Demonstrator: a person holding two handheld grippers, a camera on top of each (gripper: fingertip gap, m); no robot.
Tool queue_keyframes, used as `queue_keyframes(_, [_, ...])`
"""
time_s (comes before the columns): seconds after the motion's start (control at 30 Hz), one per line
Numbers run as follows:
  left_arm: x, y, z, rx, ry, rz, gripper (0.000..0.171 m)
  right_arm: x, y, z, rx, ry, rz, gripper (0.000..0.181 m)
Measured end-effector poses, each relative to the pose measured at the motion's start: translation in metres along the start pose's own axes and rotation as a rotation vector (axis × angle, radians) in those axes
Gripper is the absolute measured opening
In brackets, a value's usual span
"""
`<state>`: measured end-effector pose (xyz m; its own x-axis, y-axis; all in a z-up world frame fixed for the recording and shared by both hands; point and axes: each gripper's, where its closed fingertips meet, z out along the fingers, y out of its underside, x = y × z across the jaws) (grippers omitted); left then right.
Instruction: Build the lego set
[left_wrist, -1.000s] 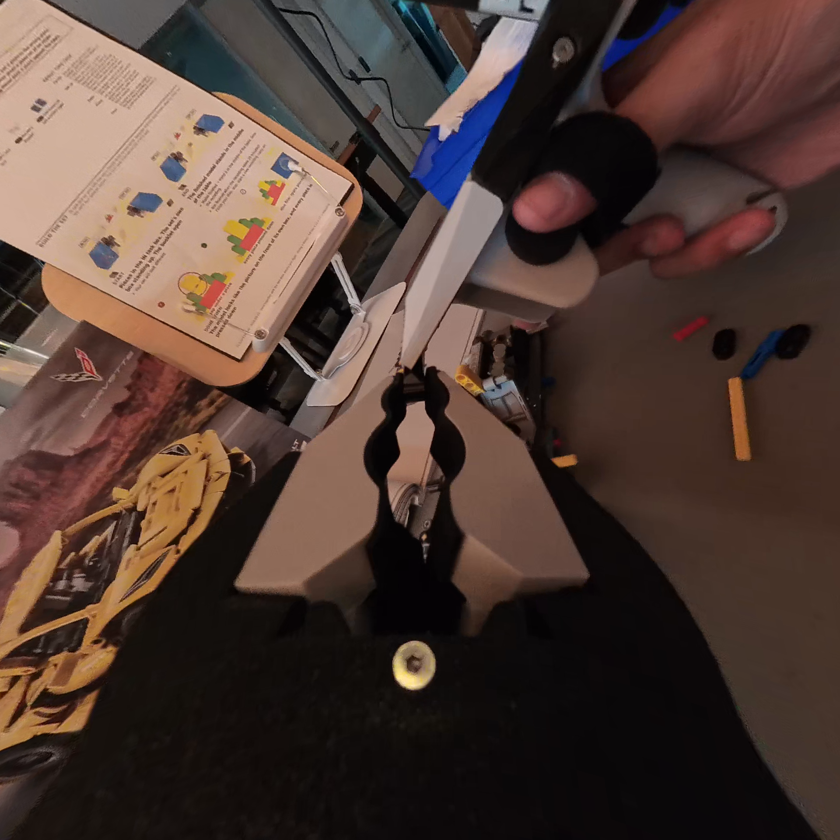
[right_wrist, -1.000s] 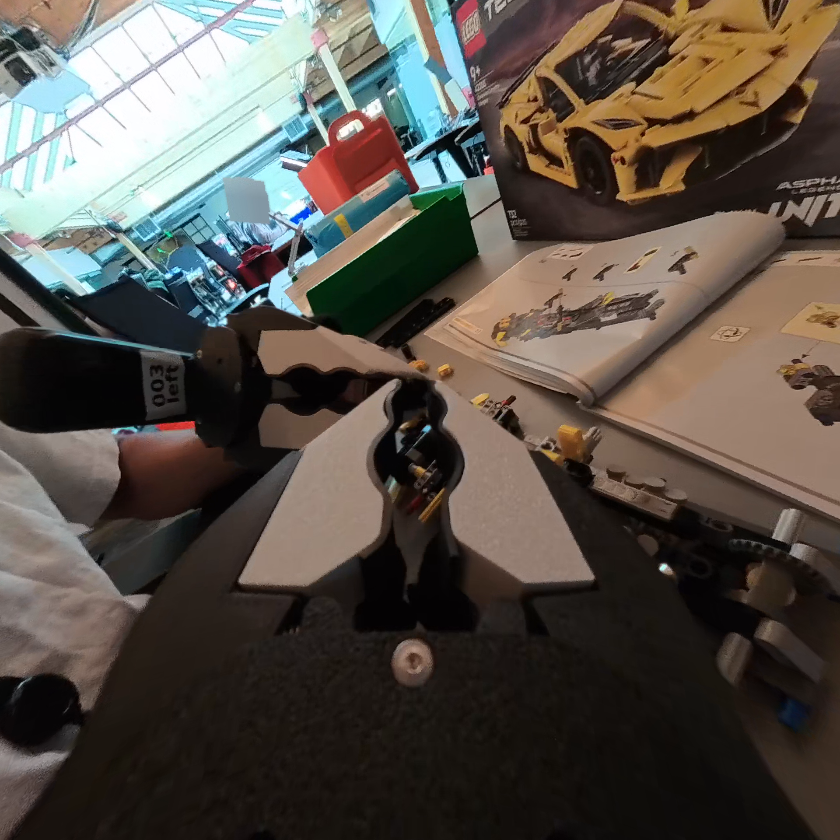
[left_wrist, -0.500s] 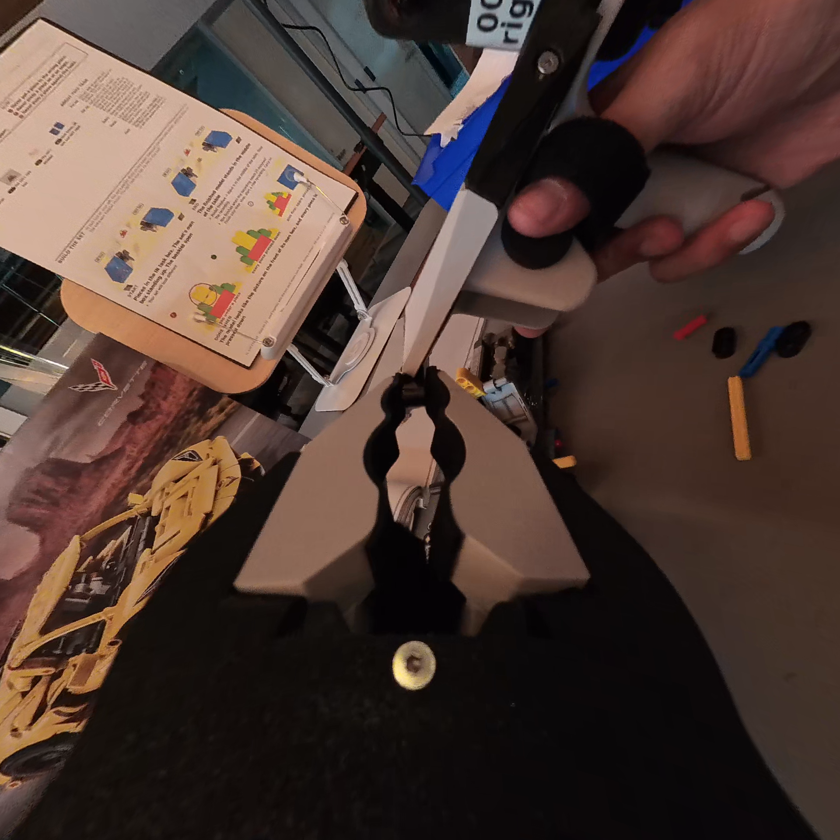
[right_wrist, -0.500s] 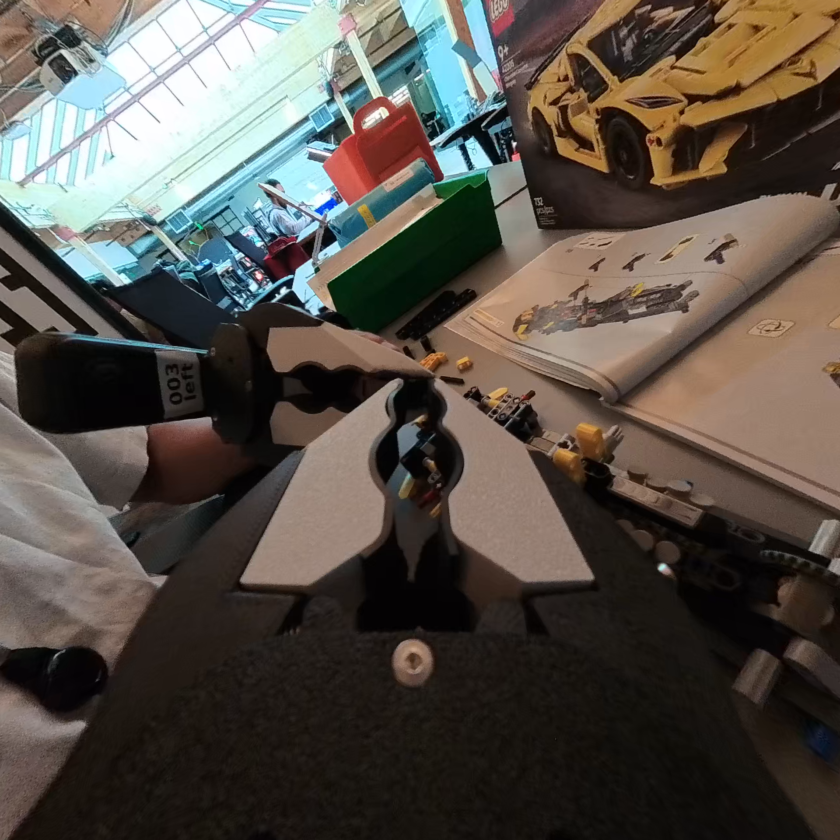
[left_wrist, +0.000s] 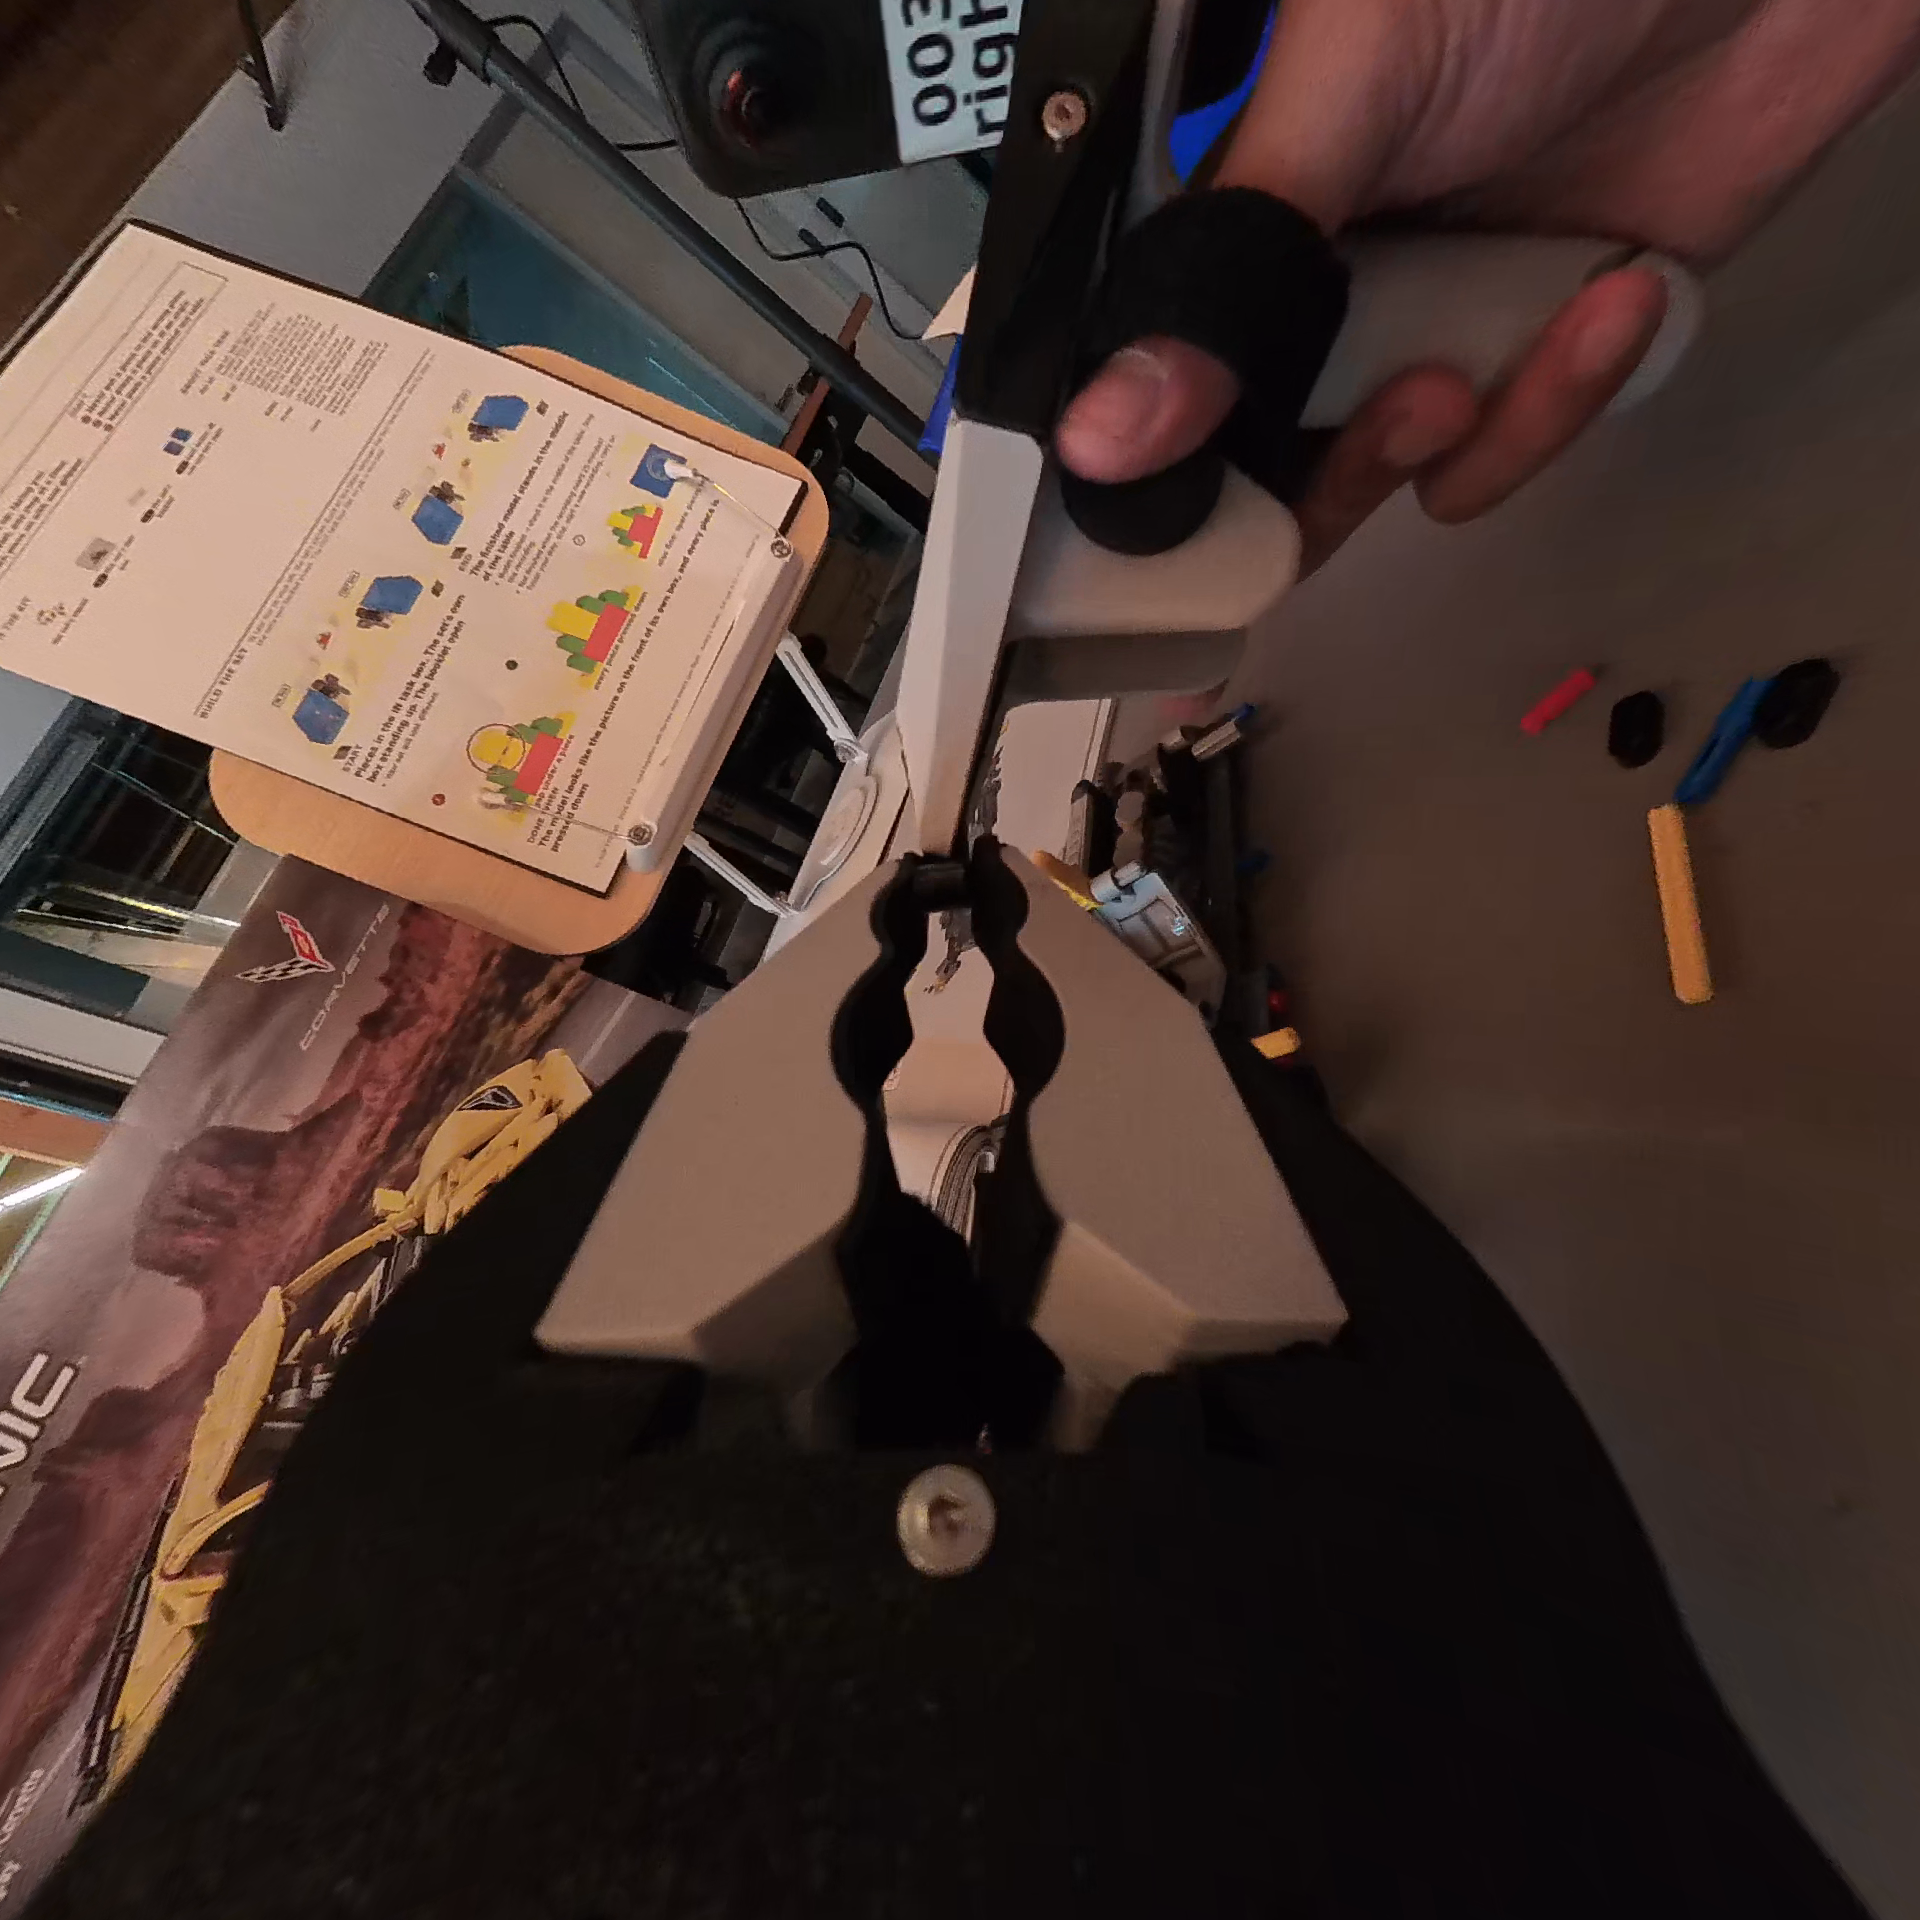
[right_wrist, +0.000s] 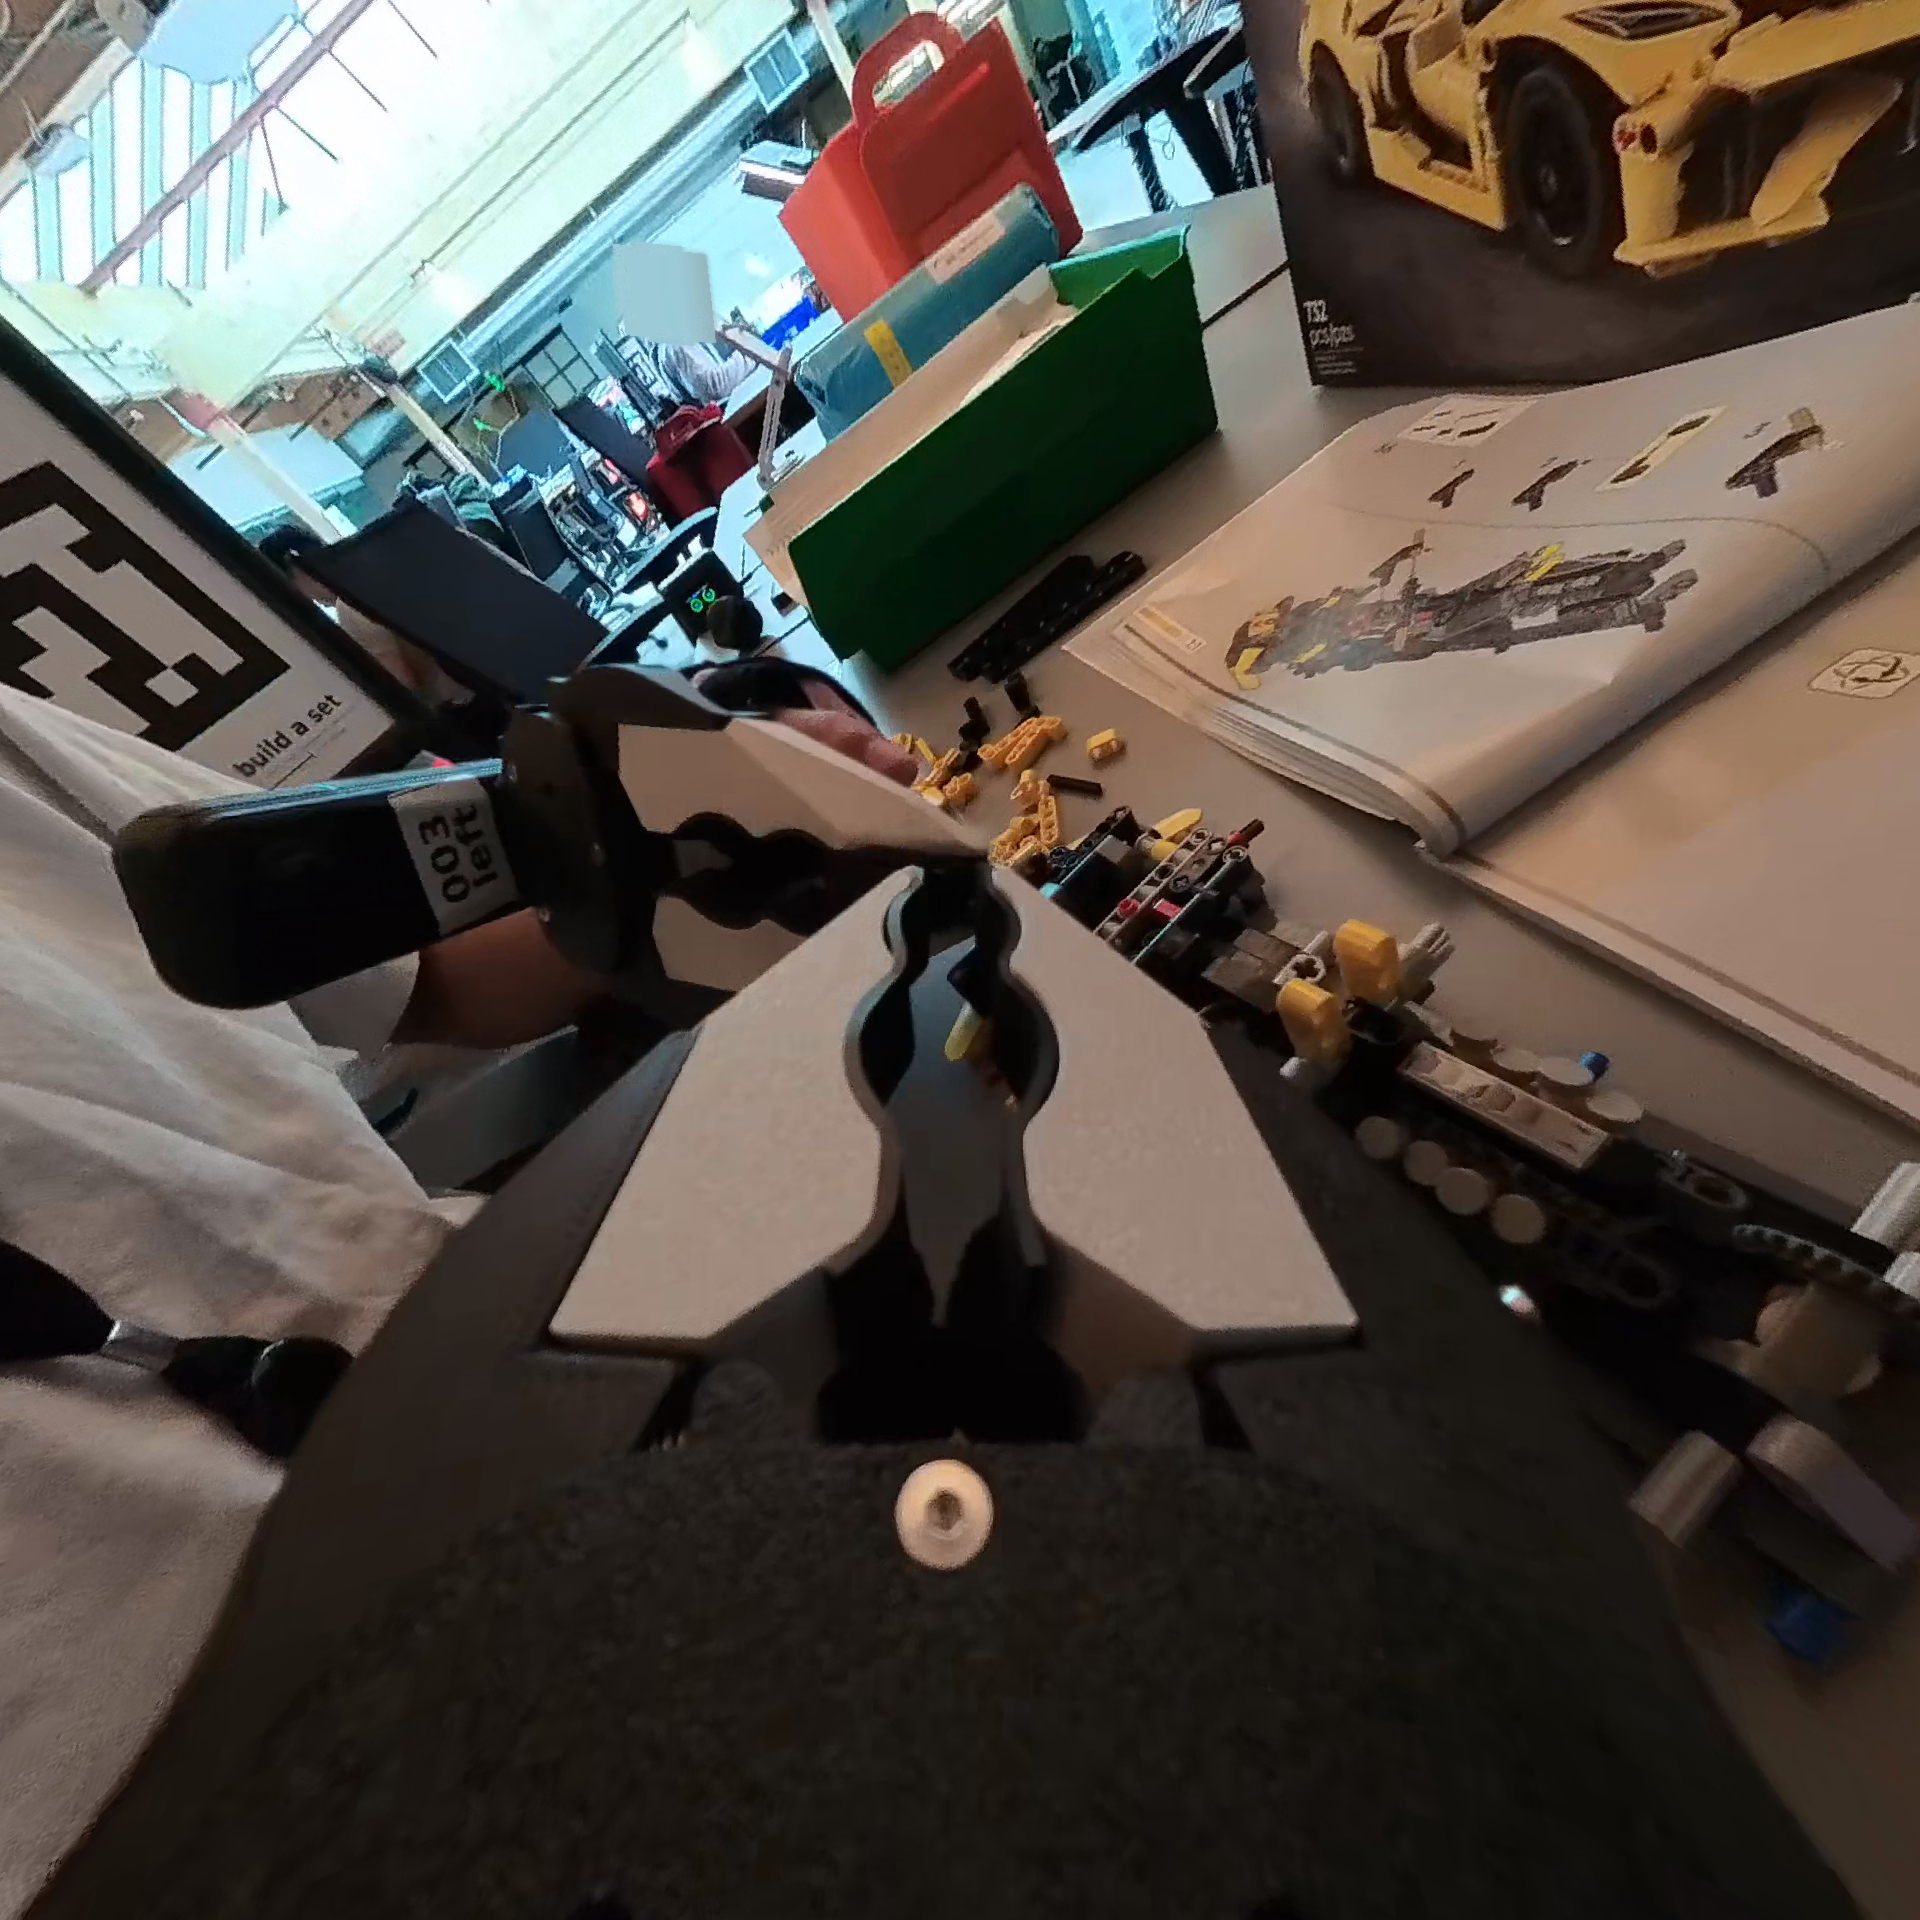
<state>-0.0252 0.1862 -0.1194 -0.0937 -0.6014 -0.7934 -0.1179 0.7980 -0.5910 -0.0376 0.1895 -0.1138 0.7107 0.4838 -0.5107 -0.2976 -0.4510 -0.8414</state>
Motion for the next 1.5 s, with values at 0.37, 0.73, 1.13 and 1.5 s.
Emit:
queue_keyframes(0.37, [-0.014, 0.005, 0.0, 0.032, 0.106, -0.455, 0.005, 0.002, -0.024, -0.02, 0.138, 0.036, -0.033, 0.009])
queue_keyframes(0.73, [-0.037, -0.003, -0.006, 0.28, 0.389, -1.266, 0.006, -0.008, -0.027, -0.009, 0.155, 0.134, -0.097, 0.023])
queue_keyframes(1.13, [-0.02, 0.018, 0.006, -0.077, -0.029, -0.301, 0.006, 0.001, -0.019, 0.021, 0.032, 0.205, -0.032, 0.048])
queue_keyframes(1.5, [-0.026, 0.007, 0.001, -0.062, -0.13, -0.105, 0.006, -0.002, -0.014, 0.02, -0.046, 0.209, -0.146, 0.033])
